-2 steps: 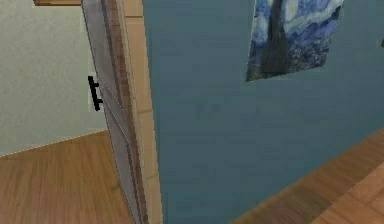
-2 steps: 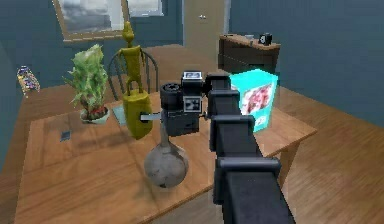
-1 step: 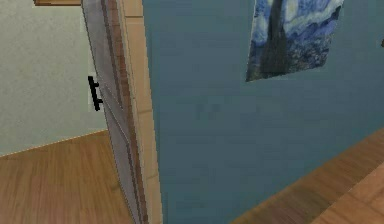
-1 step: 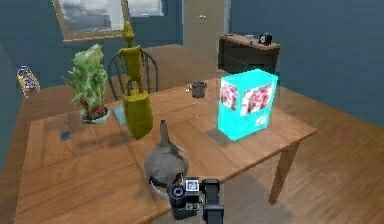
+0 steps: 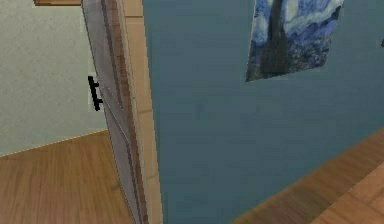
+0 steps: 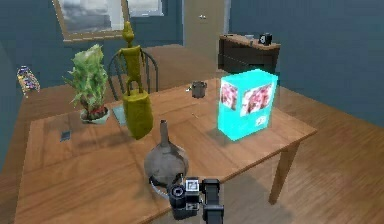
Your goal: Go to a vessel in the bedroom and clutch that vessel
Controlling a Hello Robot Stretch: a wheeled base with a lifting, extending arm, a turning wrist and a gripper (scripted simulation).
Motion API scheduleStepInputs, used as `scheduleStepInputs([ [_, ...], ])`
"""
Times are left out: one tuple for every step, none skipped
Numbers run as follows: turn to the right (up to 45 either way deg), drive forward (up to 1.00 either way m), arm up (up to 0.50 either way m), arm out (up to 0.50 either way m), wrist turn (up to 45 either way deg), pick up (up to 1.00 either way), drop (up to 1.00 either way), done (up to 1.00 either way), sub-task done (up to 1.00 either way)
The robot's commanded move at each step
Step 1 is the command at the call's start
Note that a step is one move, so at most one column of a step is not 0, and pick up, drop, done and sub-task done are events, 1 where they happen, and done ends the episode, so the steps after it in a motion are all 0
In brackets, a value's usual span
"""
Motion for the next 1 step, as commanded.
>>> scheduleStepInputs([
  [0.0,0.00,0.10,0.00,0.0,0.00,0.00,0.00,0.00],
])
